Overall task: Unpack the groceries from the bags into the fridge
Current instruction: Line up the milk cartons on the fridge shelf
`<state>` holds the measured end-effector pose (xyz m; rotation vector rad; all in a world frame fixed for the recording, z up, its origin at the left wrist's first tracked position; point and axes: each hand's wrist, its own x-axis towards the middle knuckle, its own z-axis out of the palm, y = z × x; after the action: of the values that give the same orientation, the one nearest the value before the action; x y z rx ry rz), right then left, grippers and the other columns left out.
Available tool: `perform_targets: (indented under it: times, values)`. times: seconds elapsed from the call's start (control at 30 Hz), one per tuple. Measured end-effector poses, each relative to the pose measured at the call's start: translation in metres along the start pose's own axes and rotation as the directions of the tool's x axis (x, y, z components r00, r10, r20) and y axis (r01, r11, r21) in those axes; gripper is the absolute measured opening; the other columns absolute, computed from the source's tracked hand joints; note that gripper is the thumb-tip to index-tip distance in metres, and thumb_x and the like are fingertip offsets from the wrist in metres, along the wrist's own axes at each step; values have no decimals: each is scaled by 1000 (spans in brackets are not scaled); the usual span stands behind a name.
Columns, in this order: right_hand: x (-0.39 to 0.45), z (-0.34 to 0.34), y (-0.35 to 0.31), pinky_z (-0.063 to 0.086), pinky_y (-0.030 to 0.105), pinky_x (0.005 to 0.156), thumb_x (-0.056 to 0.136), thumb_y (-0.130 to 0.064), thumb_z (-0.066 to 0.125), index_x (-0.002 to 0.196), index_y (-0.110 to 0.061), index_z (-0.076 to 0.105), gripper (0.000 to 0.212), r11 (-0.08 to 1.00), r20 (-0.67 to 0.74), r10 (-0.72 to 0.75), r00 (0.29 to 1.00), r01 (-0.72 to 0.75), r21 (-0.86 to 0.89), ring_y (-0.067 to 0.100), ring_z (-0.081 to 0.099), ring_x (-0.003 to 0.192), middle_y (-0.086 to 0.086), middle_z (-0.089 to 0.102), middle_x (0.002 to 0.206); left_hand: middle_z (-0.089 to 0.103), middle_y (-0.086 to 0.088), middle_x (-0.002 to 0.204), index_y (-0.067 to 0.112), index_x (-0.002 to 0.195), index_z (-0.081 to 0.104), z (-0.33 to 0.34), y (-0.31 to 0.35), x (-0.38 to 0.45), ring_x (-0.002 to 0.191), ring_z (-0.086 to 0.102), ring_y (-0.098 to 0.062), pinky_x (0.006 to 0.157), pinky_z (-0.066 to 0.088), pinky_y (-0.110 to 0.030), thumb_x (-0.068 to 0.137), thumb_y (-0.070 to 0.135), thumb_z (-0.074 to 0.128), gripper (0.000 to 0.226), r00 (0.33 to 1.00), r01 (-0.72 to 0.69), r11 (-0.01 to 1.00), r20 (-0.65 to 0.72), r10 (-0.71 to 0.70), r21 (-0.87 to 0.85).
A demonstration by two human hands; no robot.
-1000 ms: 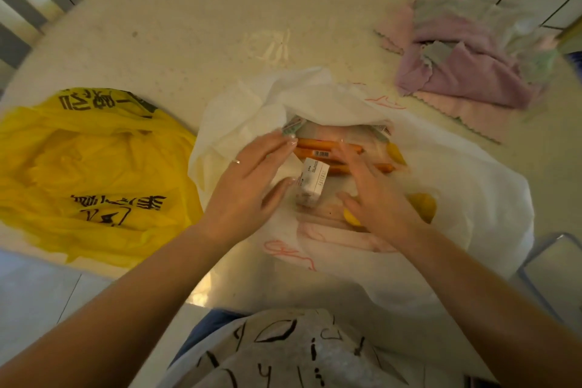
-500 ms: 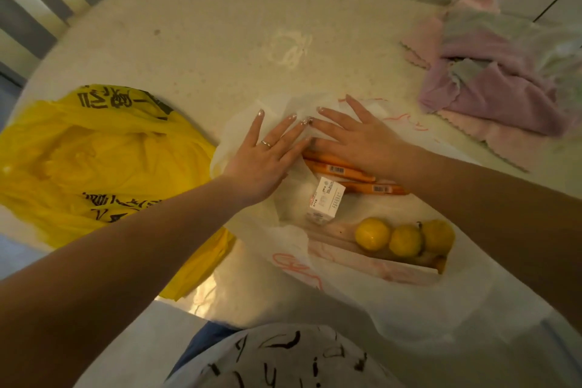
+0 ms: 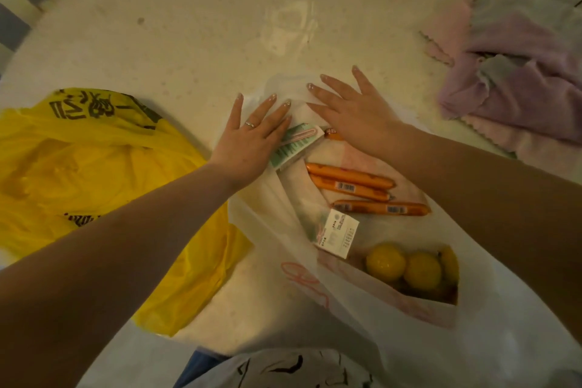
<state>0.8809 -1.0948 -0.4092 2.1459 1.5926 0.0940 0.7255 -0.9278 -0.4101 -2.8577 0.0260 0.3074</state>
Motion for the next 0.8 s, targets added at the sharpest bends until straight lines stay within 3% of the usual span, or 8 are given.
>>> perform_targets:
  times: [0.2, 0.4, 0.5, 0.57, 0.63, 0.7, 0.8]
  values:
    - [18, 10, 1, -2, 54, 113, 98, -24, 38, 149, -25, 11, 58, 995, 81, -20, 997, 12, 99, 23, -5, 145, 1, -4, 159, -4, 3, 158, 23, 150, 3, 12, -4, 15, 145, -6, -19, 111, -11, -56, 98, 23, 25, 57, 998, 22, 994, 62, -15, -110]
    - [24, 20, -3, 3, 52, 114, 97, -20, 39, 148, -22, 16, 56, 983, 129, -74, 989, 50, 178, 22, 5, 145, 1, 7, 158, 23, 5, 154, 27, 148, 20, 18, -9, 17, 143, 16, -12, 114, -9, -52, 96, 16, 30, 54, 994, 79, 915, 99, -43, -397]
    - [25, 19, 0, 5, 52, 115, 96, -16, 42, 148, -23, 17, 58, 971, 122, -48, 991, 18, 240, 23, 6, 145, 4, 9, 158, 33, -1, 151, 20, 146, 31, 18, -7, 15, 143, 21, -17, 114, -4, -56, 96, 26, 26, 50, 996, 73, 905, -24, -91, -420]
    - [22, 16, 3, 5, 50, 114, 92, -8, 47, 148, -23, 18, 65, 951, 36, -17, 999, 5, 309, 24, 8, 145, 7, 11, 157, 40, -8, 147, 12, 140, 41, 15, -3, 12, 141, 26, -24, 113, 3, -60, 96, 34, 24, 51, 973, 21, 931, -208, -103, -363]
    - [17, 14, 5, 11, 50, 113, 82, 2, 58, 145, -19, 31, 72, 940, -173, -17, 985, 75, 332, 29, 22, 142, 13, 24, 153, 43, -11, 144, 7, 136, 45, 13, 3, 10, 139, 29, -28, 113, 8, -59, 98, 34, 31, 50, 944, -48, 942, -322, -65, -332]
    - [10, 17, 8, 15, 50, 111, 78, 4, 62, 137, -14, 44, 65, 936, -325, -47, 945, 155, 315, 32, 34, 136, 16, 35, 148, 45, -12, 143, 4, 136, 46, 13, 10, 9, 138, 32, -30, 113, 11, -58, 96, 35, 34, 51, 938, -108, 945, -346, -7, -310]
    - [1, 19, 10, 16, 52, 112, 87, -6, 57, 132, -14, 50, 46, 948, -371, -155, 916, 244, 205, 28, 39, 134, 9, 44, 144, 48, -12, 140, 5, 135, 47, 17, 15, 9, 135, 36, -29, 114, 10, -54, 95, 43, 34, 57, 965, -118, 947, -259, 39, -298]
